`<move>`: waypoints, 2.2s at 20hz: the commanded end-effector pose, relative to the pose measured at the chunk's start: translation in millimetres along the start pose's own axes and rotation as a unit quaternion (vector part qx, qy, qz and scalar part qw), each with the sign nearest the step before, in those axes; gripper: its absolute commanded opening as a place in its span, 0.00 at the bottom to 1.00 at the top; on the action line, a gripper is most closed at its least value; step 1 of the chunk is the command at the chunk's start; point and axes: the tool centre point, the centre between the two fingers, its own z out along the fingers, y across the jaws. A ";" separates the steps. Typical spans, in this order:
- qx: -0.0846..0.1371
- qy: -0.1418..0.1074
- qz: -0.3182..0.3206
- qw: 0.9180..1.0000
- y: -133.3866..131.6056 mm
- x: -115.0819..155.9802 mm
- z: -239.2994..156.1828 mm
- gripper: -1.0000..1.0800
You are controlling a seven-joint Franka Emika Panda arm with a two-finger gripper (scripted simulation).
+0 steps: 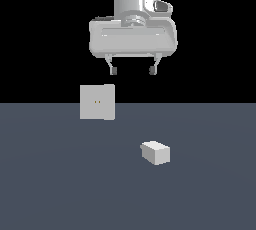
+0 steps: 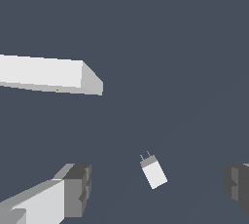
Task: Plug the charger into the wall socket.
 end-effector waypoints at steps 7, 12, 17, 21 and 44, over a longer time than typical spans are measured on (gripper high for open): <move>0.001 0.004 -0.007 1.000 0.5 -3.3 2.7 0.96; 0.004 0.014 -0.023 1.000 1.8 -10.8 9.4 0.96; 0.009 0.030 -0.048 0.998 4.3 -22.5 20.3 0.96; 0.013 0.047 -0.074 0.996 7.5 -33.8 31.9 0.96; 0.040 0.128 -0.204 0.970 29.2 -78.7 97.7 0.96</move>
